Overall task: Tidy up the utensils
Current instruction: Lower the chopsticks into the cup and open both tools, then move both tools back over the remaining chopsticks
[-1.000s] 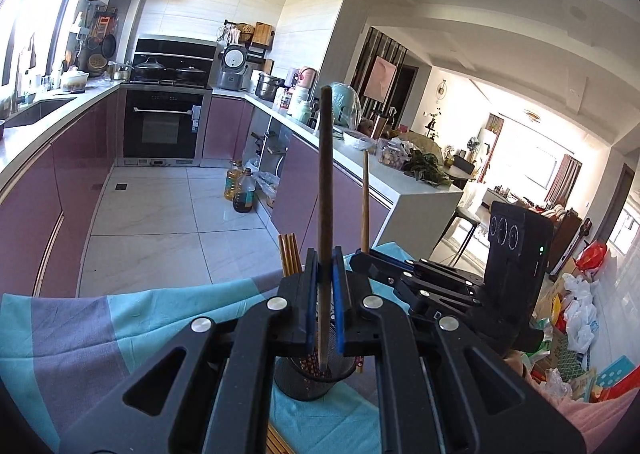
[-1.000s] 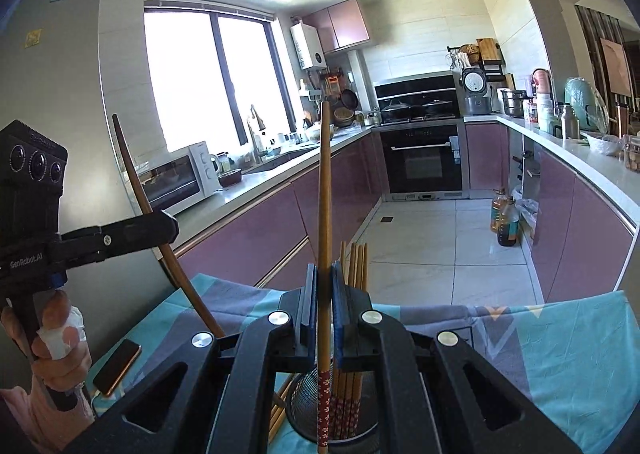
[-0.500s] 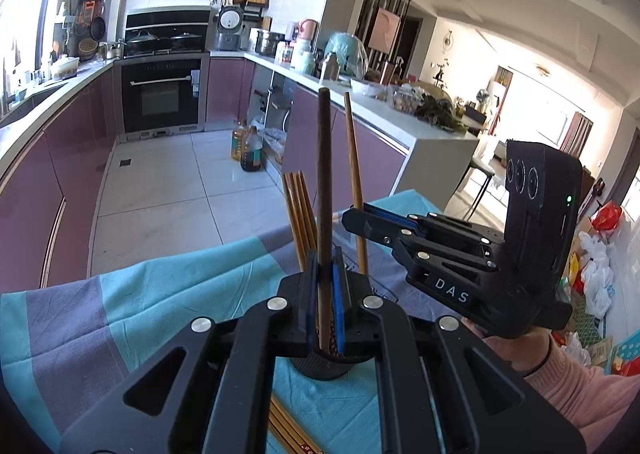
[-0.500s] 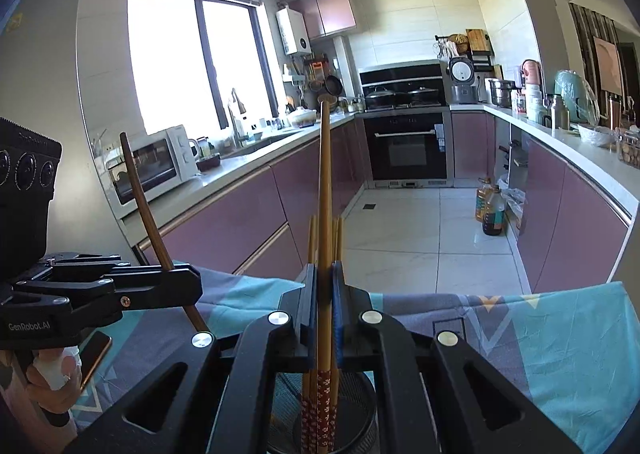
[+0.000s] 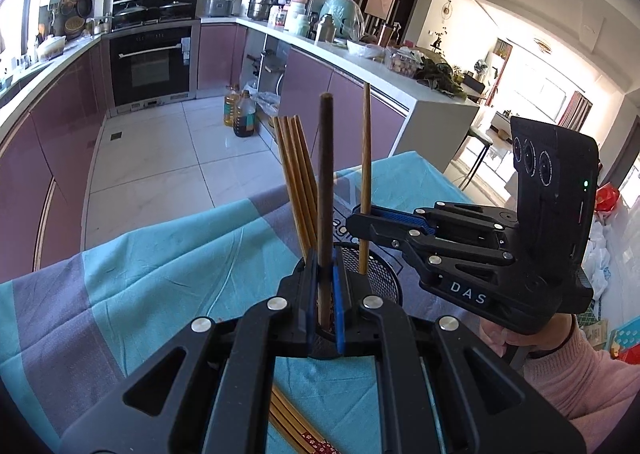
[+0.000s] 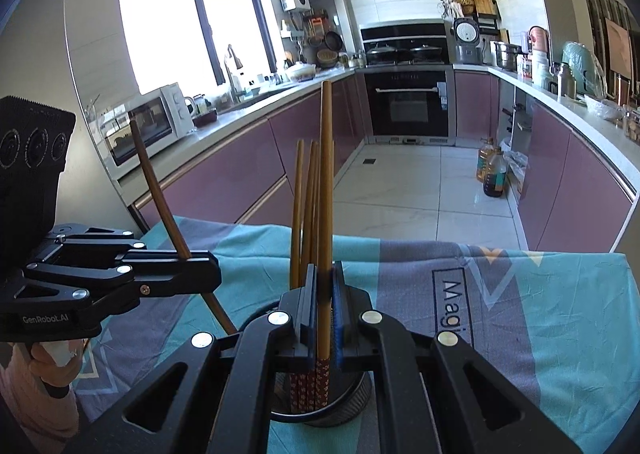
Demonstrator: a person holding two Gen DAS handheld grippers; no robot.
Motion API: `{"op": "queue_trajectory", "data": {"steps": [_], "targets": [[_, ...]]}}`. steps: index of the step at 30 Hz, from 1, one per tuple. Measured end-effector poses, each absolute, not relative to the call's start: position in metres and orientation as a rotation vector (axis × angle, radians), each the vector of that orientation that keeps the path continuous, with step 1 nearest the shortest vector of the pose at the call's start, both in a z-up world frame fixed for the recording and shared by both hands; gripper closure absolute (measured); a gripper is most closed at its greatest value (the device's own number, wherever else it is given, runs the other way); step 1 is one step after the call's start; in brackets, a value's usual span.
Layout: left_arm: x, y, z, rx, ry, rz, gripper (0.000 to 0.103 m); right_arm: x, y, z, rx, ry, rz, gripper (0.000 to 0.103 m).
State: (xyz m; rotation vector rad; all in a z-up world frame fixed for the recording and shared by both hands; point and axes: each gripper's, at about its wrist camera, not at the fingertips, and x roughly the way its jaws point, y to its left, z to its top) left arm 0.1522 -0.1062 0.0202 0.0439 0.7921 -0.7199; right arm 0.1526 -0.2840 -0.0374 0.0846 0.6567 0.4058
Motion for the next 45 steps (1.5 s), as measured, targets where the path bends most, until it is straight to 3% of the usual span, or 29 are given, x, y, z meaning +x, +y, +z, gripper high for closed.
{"op": "queue_trajectory", "data": {"steps": [25, 31, 33, 39, 45], "targets": [[0.170, -0.101, -0.004, -0.009, 0.789, -0.631, 0.093, 0.152, -0.287, -0.043, 0.127, 0.664, 0.416, 0.092], [0.136, -0.071, 0.010, -0.006, 0.665, -0.550, 0.078, 0.119, -0.284, -0.030, 0.131, 0.597, 0.490, 0.078], [0.123, -0.059, 0.011, 0.003, 0.631, -0.519, 0.065, 0.103, -0.279, -0.028, 0.120, 0.576, 0.531, 0.076], [0.090, -0.028, -0.009, 0.028, 0.629, -0.433, 0.044, 0.071, -0.253, -0.044, 0.066, 0.599, 0.612, 0.064], [0.071, -0.006, -0.046, 0.043, 0.694, -0.346, 0.037, 0.075, -0.223, -0.087, 0.045, 0.732, 0.629, 0.061]]}}
